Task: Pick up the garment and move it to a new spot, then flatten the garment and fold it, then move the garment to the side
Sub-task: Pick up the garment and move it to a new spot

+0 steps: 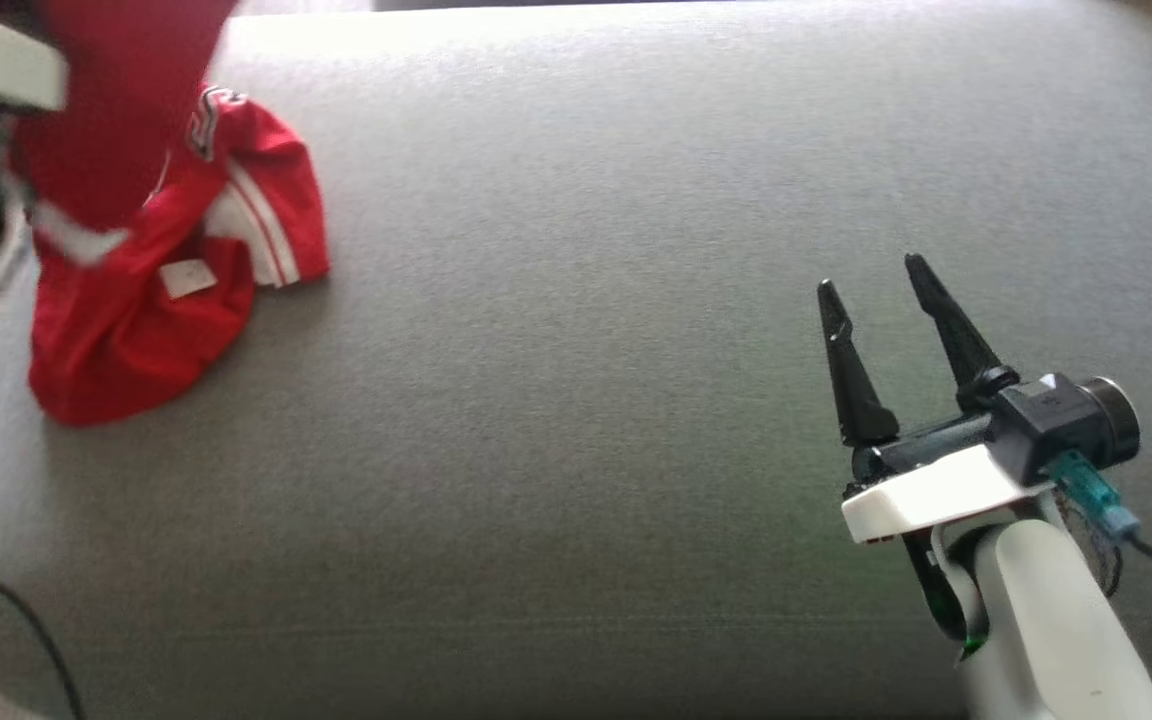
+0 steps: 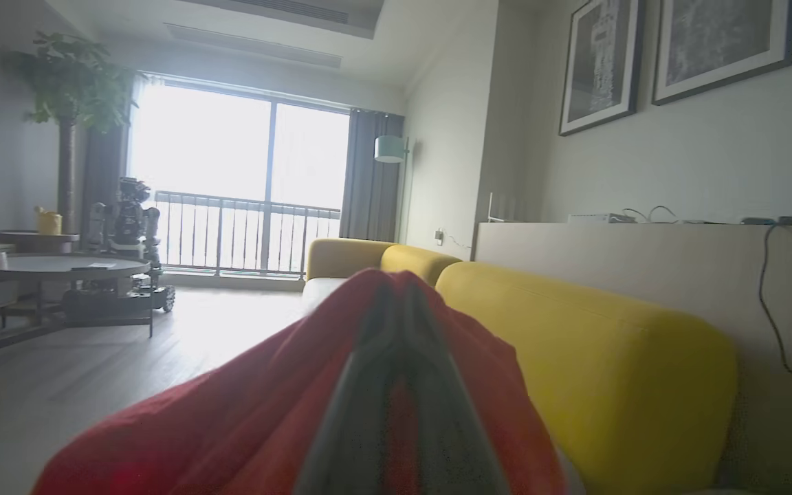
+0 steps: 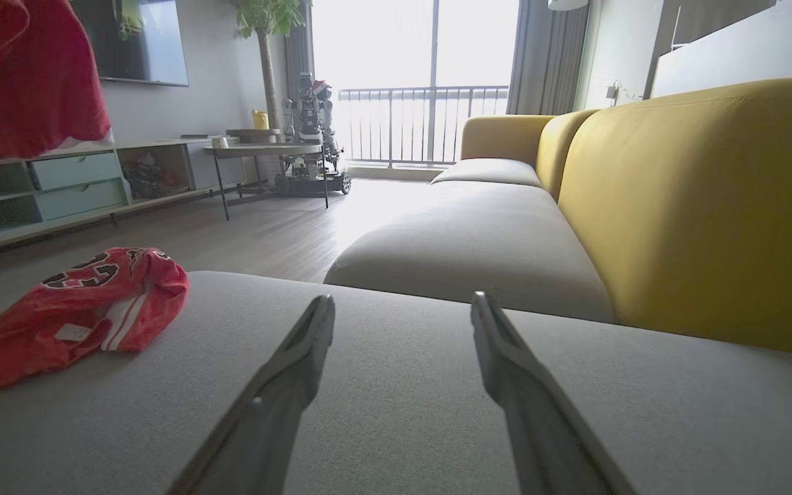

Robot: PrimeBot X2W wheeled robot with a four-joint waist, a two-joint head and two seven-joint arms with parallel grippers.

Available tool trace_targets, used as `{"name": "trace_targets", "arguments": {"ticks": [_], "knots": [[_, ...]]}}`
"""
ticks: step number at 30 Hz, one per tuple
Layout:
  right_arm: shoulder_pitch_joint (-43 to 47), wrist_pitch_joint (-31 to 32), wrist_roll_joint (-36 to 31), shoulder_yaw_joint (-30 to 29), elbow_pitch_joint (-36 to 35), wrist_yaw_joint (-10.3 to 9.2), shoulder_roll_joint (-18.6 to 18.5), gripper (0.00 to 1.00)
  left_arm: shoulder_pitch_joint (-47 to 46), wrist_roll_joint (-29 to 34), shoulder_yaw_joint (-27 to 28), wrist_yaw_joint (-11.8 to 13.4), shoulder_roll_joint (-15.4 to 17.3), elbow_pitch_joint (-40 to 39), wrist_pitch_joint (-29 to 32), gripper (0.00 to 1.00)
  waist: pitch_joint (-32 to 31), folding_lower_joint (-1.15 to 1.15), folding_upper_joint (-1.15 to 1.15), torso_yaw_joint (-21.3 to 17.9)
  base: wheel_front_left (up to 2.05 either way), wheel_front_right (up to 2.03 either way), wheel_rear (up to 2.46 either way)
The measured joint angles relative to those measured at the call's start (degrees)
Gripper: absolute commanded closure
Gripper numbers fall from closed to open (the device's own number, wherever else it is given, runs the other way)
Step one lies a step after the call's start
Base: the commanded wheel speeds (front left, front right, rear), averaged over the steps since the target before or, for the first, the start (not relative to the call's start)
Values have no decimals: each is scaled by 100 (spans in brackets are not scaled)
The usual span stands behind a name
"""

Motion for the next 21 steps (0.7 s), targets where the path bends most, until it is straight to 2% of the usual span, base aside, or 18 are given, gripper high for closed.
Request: {"name": "trace_targets", "arguments": {"ticks": [7, 10, 13, 15, 18, 21], "knots": [[-35, 0, 38, -152, -166, 0, 2, 0, 297, -65, -456, 256, -402, -948, 409, 100, 19, 0, 0, -450, 0, 0, 0], [-55, 0, 62, -196, -320, 0, 4, 0, 330, -65, -737, 389, -680, -1202, 500, 100, 115, 0, 0, -795, 0, 0, 0], [-94, 0, 65, -205, -385, 0, 4, 0, 341, -26, -894, 452, -842, -1204, 498, 100, 183, 0, 0, -981, 0, 0, 0], [-169, 0, 116, -211, -480, 0, 4, 0, 417, -37, -983, 506, -1062, -1136, 489, 100, 257, 0, 0, -1175, 0, 0, 0], [-283, -1, 188, -235, -622, 0, 8, 0, 594, -170, -1112, 527, -1447, -829, 412, 100, 379, 0, 0, -1478, 0, 0, 0], [-307, -15, 278, -232, -728, 0, 7, 0, 650, -142, -1248, 530, -1693, -336, 202, 100, 519, 0, 0, -1785, 0, 0, 0]]}}
